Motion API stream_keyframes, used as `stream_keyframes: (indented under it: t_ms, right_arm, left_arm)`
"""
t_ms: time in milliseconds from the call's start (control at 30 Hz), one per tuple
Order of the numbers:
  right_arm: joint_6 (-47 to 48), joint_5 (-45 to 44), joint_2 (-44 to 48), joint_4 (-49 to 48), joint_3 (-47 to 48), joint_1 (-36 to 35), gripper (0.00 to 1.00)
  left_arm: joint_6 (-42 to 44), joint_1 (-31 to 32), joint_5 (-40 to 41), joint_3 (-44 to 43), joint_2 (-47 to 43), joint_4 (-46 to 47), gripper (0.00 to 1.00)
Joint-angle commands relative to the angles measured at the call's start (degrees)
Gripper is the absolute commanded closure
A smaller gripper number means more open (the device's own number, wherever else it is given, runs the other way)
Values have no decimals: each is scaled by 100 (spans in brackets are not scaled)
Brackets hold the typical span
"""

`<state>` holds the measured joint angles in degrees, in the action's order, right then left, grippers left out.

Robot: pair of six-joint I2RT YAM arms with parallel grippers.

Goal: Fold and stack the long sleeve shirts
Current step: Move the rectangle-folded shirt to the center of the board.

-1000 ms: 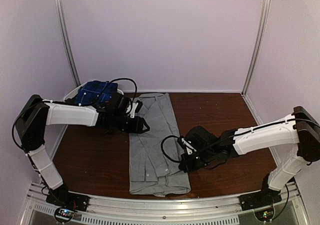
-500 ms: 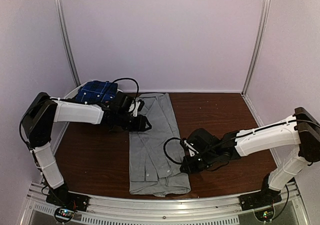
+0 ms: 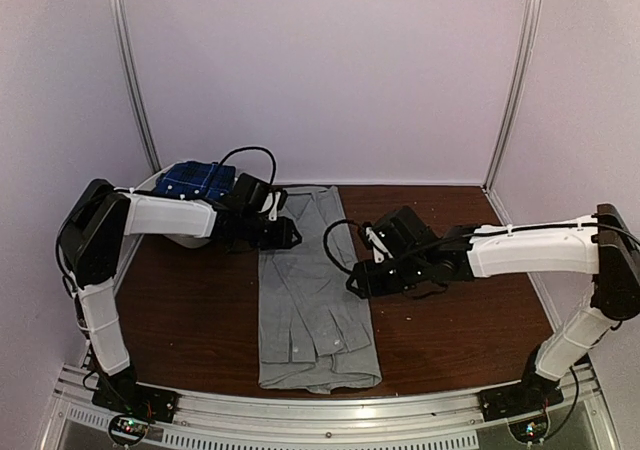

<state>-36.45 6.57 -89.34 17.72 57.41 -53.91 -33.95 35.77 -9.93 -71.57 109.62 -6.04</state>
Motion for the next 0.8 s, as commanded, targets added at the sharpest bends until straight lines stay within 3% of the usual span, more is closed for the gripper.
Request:
stream_keyframes:
  t_ms: [0,300,567,767]
  right_arm:
    - [515,-105,-566,-493,593,535,50]
    - [748,891,-1761,-1283,1582,1426,56]
    - [442,1925,-2954,-2030,2523,1445,61]
    - [60,2228,-4027,-2356,3145,1483,68]
  left_arm:
    - [98,-26,287,-455,308,102,57]
    - [228,-67,453,-1168,991,-99,63]
    - [347,-129,579,-1866,1612,-374,65]
    - [422,-156,730,-2261,1996,-538,66]
